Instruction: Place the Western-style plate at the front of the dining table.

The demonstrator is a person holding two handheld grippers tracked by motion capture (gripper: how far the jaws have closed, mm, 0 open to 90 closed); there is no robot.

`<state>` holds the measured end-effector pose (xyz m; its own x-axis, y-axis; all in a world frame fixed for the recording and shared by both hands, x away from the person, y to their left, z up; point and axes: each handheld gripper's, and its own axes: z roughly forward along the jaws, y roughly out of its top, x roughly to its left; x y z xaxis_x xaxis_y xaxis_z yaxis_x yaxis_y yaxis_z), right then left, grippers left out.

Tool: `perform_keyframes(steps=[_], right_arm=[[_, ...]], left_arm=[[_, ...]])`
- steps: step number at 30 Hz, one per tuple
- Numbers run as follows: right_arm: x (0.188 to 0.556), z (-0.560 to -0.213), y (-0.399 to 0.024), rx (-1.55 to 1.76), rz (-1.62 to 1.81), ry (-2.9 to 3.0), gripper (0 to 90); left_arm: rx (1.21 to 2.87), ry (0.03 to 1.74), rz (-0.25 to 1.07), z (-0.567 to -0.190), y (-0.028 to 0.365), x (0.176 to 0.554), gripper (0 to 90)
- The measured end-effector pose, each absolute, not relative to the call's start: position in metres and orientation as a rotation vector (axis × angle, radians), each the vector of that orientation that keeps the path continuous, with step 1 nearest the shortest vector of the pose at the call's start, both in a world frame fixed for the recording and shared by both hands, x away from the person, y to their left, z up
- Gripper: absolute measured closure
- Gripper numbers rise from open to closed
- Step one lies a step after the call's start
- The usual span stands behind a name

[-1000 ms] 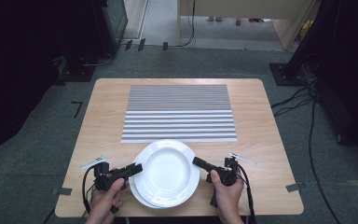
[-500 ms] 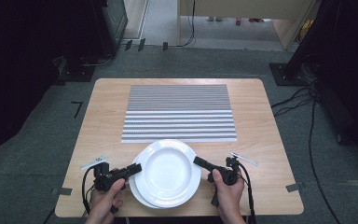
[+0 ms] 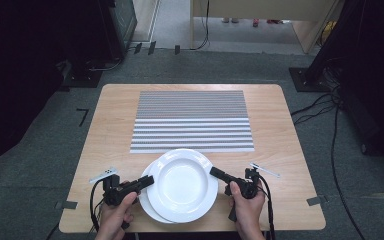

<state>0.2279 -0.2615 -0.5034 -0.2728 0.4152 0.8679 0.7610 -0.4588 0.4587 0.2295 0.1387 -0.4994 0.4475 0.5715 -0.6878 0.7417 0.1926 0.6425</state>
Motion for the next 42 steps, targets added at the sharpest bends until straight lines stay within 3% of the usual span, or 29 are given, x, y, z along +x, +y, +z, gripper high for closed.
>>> perform_keyframes(steps=[12, 42], right_arm=[[0.229, -0.5, -0.269, -1.715, -1.739, -1.399, 88.3], [0.231, -0.499, -0.286, -1.804, -1.62, -1.315, 88.7]], left_arm=[[1.449, 1.212, -0.221, -0.497, 0.133, 0.232, 79.3], [1.549, 1.203, -0.227, -0.499, 0.116, 0.237, 73.3]])
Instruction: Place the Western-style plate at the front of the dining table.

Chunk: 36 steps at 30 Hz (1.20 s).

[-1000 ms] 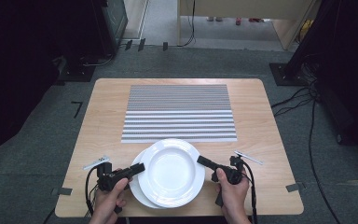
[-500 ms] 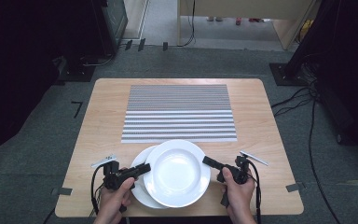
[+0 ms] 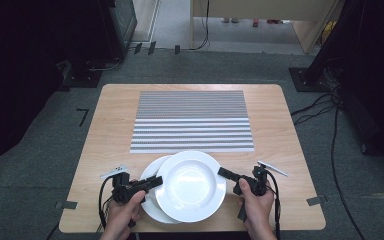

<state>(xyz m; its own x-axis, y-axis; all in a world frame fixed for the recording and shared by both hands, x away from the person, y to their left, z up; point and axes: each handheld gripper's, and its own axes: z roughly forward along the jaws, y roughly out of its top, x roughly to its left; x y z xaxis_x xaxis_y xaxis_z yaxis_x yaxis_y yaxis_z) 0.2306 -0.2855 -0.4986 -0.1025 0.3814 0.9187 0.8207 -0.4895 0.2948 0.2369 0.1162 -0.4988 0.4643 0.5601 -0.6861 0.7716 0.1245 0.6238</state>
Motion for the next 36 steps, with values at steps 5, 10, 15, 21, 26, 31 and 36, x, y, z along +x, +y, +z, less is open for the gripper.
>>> perform_keyframes(steps=[5, 10, 15, 21, 26, 31, 36], right_arm=[[0.233, -0.499, -0.285, -1.812, -1.606, -1.302, 88.7], [0.234, -0.497, -0.282, -1.81, -1.608, -1.324, 88.7], [0.237, -0.495, -0.278, -1.814, -1.606, -1.351, 88.5], [0.239, -0.493, -0.277, -1.818, -1.613, -1.382, 88.4], [0.24, -0.491, -0.276, -1.812, -1.618, -1.433, 87.6], [0.239, -0.492, -0.27, -1.805, -1.655, -1.528, 84.2], [0.237, -0.495, -0.264, -1.739, -1.721, -1.637, 70.8]], left_arm=[[1.585, 1.19, -0.215, -0.499, 0.114, 0.237, 70.3], [1.665, 1.197, -0.149, -0.495, 0.108, 0.236, 65.5], [1.764, 1.205, -0.089, -0.492, 0.098, 0.235, 61.7], [1.797, 1.23, -0.083, -0.49, 0.095, 0.238, 60.5], [1.772, 1.24, -0.115, -0.491, 0.098, 0.238, 62.8], [1.714, 1.257, -0.113, -0.492, 0.101, 0.238, 65.1], [1.697, 1.256, -0.111, -0.493, 0.101, 0.238, 65.8]])
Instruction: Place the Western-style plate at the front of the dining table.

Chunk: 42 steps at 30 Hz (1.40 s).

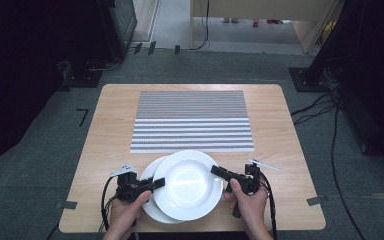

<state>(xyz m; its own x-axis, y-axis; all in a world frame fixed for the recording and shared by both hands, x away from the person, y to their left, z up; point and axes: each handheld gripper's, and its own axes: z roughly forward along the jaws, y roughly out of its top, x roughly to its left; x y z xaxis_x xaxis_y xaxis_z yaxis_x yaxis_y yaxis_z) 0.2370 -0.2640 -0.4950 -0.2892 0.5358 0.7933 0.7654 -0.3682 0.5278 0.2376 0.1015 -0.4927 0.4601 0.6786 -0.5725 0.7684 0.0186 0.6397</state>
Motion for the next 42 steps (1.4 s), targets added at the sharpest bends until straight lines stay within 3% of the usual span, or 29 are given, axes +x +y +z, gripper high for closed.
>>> perform_keyframes(steps=[5, 10, 11, 30, 34, 38, 42], right_arm=[[0.237, -0.491, -0.26, -1.695, -1.716, -1.753, 61.7], [0.237, -0.487, -0.257, -1.644, -1.672, -1.888, 59.3], [0.235, -0.486, -0.254, -1.623, -1.672, -1.914, 54.1], [0.229, -0.5, -0.237, -1.606, -1.473, -2.068, 48.2], [0.227, -0.497, -0.238, -1.644, -1.458, -2.064, 48.7], [0.223, -0.486, -0.24, -1.724, -1.444, -2.048, 60.1], [0.219, -0.474, -0.237, -1.766, -1.393, -2.139, 65.9]], left_arm=[[1.686, 1.254, -0.111, -0.493, 0.102, 0.237, 66.1], [1.683, 1.256, -0.107, -0.494, 0.103, 0.238, 66.4], [1.684, 1.26, -0.101, -0.494, 0.103, 0.238, 66.4], [1.657, 1.271, -0.088, -0.494, 0.107, 0.237, 67.5], [1.657, 1.272, -0.09, -0.494, 0.107, 0.237, 67.5], [1.657, 1.269, -0.089, -0.494, 0.107, 0.237, 67.7], [1.653, 1.265, -0.084, -0.492, 0.107, 0.235, 68.0]])
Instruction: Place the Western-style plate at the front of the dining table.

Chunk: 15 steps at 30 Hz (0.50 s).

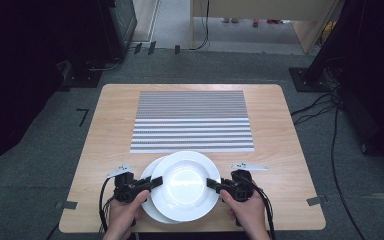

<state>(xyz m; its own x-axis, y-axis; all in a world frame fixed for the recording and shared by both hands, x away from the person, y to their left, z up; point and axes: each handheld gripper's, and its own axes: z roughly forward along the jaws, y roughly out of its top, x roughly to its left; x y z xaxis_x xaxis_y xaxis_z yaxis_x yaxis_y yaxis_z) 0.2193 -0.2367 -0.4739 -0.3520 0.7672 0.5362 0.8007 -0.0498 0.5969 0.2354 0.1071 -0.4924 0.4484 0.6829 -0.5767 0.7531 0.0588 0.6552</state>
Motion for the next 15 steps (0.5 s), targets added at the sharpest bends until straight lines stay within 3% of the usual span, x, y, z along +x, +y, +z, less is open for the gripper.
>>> perform_keyframes(steps=[15], right_arm=[[0.2222, -0.4653, -0.2403, -1.79, -1.197, -2.039, 68.8]], left_arm=[[1.651, 1.256, -0.074, -0.4903, 0.1066, 0.2322, 68.4]])
